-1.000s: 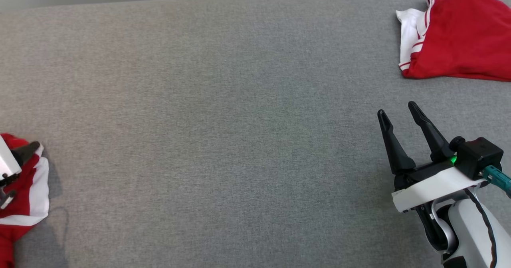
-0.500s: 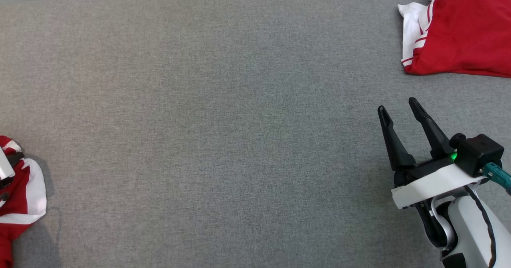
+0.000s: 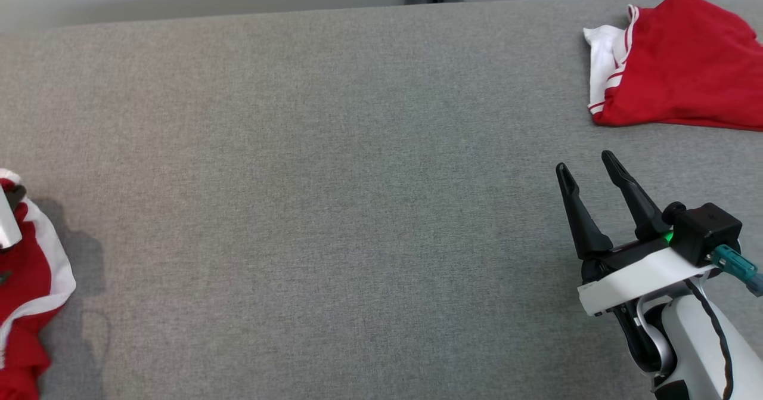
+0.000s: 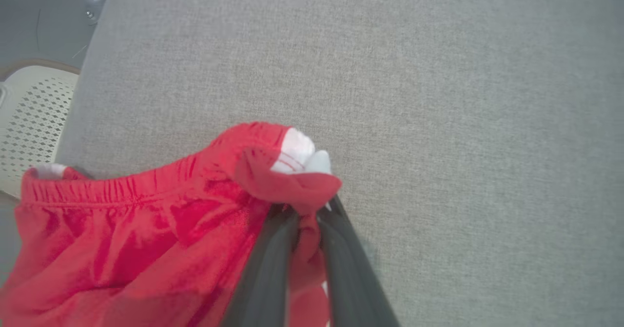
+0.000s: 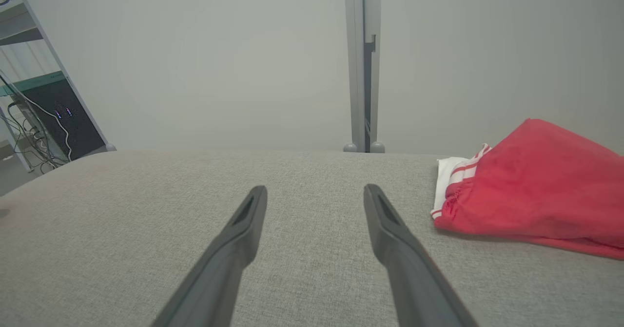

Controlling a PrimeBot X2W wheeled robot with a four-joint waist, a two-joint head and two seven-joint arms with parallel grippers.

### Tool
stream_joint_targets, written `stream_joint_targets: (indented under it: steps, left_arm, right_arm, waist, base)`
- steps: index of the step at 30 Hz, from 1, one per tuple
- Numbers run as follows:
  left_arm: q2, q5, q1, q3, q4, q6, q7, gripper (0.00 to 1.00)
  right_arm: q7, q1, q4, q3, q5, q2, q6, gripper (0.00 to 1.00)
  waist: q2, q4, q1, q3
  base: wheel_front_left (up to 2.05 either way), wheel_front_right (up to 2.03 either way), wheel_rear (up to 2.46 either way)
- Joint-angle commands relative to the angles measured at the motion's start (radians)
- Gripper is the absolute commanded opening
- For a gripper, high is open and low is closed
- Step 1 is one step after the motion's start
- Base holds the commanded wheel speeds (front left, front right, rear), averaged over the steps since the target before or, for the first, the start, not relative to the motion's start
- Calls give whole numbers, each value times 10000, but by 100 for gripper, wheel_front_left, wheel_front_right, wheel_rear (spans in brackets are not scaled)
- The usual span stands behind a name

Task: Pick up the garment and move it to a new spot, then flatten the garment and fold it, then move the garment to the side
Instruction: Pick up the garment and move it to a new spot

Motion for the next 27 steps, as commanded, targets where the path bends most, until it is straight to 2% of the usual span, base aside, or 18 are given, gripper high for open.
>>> stream_joint_targets:
  steps: [1, 9, 16, 22, 27]
  left_arm:
    - [97, 3, 88, -180, -334, -11, -89, 0]
    - [493, -147, 424, -1289, -2102, -16, -198, 0]
    - [701, -298, 511, -2734, -4103, -15, 98, 0]
    - [494, -230, 347, -4052, -5425, -13, 198, 0]
    - [-21, -165, 5, -5255, -6057, -13, -13, 0]
  right_arm:
    - [-59, 92, 28, -14, 67, 11, 4, 100]
    - [-59, 314, 29, -225, 81, 143, 4, 100]
    - [-59, 509, -8, -452, 93, 251, 4, 100]
    - [-59, 544, -51, -517, 98, 300, 4, 100]
    - [-59, 577, -76, -592, 92, 307, 4, 100]
  waist:
    - [0, -129, 0, -149]
    - [0, -570, 0, -532]
    - [0, -1138, 0, -758]
    - [0, -1655, 0, -800]
    - [0, -2078, 0, -813]
  base:
    - [0, 0, 0]
    - [0, 0, 0]
    - [0, 0, 0]
    - [0, 0, 0]
    - [0, 0, 0]
